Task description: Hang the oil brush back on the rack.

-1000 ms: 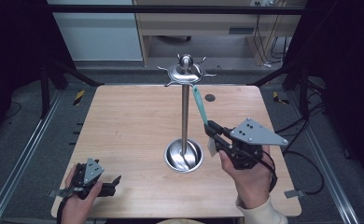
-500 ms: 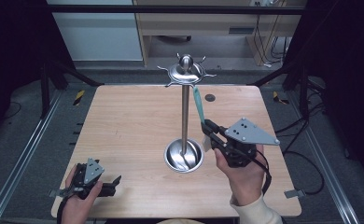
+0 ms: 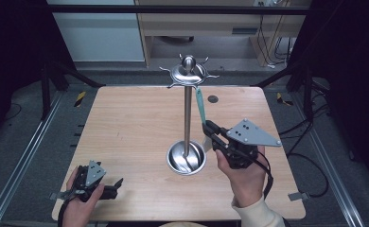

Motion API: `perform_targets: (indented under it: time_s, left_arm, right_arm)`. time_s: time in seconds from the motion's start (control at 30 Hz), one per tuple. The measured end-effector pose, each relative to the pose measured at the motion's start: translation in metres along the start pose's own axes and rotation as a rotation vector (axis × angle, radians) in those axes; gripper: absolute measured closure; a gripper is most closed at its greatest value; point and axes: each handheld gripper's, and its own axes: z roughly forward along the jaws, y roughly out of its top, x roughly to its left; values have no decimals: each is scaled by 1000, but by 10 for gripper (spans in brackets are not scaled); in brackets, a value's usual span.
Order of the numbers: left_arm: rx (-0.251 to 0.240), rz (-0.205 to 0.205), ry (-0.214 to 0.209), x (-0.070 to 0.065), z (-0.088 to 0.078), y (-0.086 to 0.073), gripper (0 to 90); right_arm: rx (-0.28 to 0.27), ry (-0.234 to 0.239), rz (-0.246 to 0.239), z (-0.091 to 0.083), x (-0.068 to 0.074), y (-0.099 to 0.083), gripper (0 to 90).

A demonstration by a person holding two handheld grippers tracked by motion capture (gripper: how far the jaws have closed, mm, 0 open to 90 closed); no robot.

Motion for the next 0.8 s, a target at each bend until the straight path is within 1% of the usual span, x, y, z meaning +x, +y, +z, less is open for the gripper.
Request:
perform_targets:
  time_s: [0.27,0.63,0.8]
  left_arm:
    - [-1,0,-1,0,0,0,23]
    - [1,2,-1,0,1,0,23]
    - [1,3,-2,-1,1,0,23]
  right_arm:
    - [-9,-4,10,4,1,-1,821]
    - [-5,7,14,6,2,-1,817]
    - [0,11,10,8,3,-1,777]
